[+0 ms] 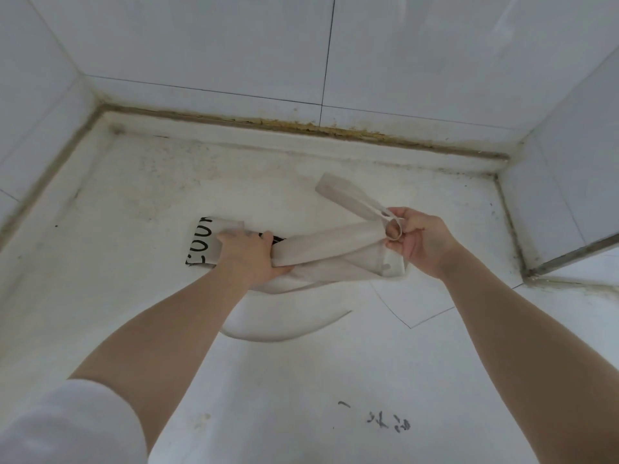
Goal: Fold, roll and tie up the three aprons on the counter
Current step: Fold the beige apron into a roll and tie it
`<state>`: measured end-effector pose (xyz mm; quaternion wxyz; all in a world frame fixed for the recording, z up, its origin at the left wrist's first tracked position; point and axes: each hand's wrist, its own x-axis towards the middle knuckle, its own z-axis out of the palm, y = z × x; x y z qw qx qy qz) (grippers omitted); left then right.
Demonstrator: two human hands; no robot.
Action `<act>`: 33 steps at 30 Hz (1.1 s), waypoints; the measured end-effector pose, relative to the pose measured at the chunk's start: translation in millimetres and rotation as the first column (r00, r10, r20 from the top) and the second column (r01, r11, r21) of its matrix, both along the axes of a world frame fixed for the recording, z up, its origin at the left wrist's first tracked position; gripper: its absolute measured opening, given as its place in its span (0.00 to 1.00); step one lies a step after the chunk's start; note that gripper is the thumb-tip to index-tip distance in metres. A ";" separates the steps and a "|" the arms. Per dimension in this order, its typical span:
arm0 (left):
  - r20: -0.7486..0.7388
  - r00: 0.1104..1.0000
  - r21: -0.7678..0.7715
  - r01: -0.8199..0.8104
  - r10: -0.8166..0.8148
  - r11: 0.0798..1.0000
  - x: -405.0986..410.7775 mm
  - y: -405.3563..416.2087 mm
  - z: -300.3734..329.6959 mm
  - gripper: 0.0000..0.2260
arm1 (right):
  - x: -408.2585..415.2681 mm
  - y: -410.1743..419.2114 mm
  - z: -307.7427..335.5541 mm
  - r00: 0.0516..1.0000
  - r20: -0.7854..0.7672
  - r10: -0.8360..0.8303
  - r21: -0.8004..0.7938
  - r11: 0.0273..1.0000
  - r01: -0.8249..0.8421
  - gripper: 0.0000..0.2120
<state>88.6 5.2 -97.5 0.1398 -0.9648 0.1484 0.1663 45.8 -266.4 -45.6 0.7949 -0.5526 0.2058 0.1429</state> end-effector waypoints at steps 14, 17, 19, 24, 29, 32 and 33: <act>-0.041 0.999 0.032 -0.007 0.008 0.999 -5.0 -4.6 1.1 0.38 | -6.0 4.7 -25.4 0.860 -0.511 -0.008 -0.849 0.162 -0.503 0.15; 0.026 0.989 -0.019 0.143 -0.142 0.990 -2.1 -2.9 1.6 0.35 | -9.6 12.6 -22.9 0.950 -0.312 -0.008 -0.950 -0.008 -0.312 0.41; 0.028 0.968 -0.027 0.251 -0.250 0.968 -2.9 -3.7 -2.1 0.31 | -11.2 14.2 -21.7 0.932 -0.253 0.258 -0.959 -0.194 -0.207 0.41; 0.014 0.962 -0.050 0.273 -0.272 0.961 -9.9 -1.5 -11.1 0.29 | -13.5 16.6 -22.0 0.720 -0.329 0.612 -0.838 0.162 -0.521 0.18; -0.239 0.953 -0.425 0.071 -0.187 0.902 -1.4 23.5 -4.1 0.33 | -8.1 29.3 -34.3 0.822 -0.375 0.429 -0.918 -0.047 -0.394 0.09; -0.362 0.932 -0.735 -0.274 -0.016 0.620 5.1 30.7 -5.5 0.12 | -7.3 34.3 -42.0 0.777 -0.525 0.348 -0.851 -0.196 -0.487 0.19; -0.359 0.933 -0.762 -0.309 0.027 0.569 6.3 31.9 -8.0 0.08 | -6.5 33.4 -42.8 0.777 -0.534 0.332 -0.845 -0.206 -0.493 0.15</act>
